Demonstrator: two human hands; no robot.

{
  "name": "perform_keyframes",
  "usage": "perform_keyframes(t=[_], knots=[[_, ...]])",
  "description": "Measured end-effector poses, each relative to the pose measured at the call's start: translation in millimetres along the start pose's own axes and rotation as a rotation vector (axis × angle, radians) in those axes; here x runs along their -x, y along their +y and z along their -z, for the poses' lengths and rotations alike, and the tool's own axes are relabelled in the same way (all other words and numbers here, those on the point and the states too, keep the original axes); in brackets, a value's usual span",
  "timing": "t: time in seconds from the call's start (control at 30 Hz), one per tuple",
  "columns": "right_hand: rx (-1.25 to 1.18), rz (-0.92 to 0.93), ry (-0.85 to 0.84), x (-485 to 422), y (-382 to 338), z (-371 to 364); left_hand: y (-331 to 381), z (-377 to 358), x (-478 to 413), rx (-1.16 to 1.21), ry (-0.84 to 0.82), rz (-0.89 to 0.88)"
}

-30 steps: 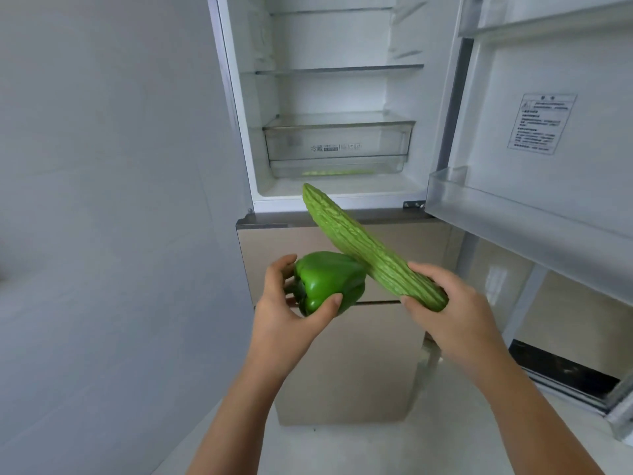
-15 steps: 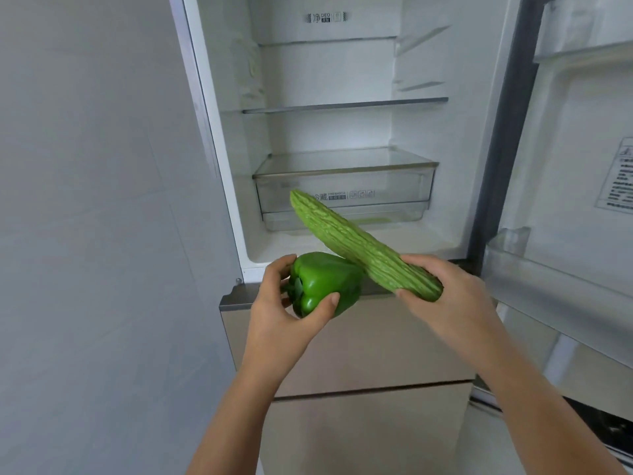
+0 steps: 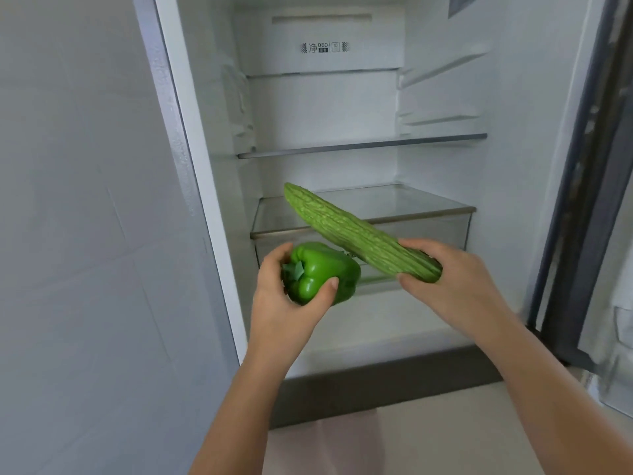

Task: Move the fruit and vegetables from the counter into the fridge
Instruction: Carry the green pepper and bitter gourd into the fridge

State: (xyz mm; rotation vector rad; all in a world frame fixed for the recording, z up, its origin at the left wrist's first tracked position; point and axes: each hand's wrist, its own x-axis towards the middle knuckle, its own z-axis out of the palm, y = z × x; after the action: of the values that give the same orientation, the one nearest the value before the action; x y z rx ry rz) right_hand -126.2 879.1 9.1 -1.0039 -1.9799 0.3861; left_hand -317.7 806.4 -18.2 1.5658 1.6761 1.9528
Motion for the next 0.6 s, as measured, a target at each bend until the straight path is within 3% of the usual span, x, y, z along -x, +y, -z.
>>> perform_keyframes(t=[0.6], knots=[[0.035,0.218,-0.202,-208,67,-23,-21,-67,-143,-0.120,0.082,-0.167]])
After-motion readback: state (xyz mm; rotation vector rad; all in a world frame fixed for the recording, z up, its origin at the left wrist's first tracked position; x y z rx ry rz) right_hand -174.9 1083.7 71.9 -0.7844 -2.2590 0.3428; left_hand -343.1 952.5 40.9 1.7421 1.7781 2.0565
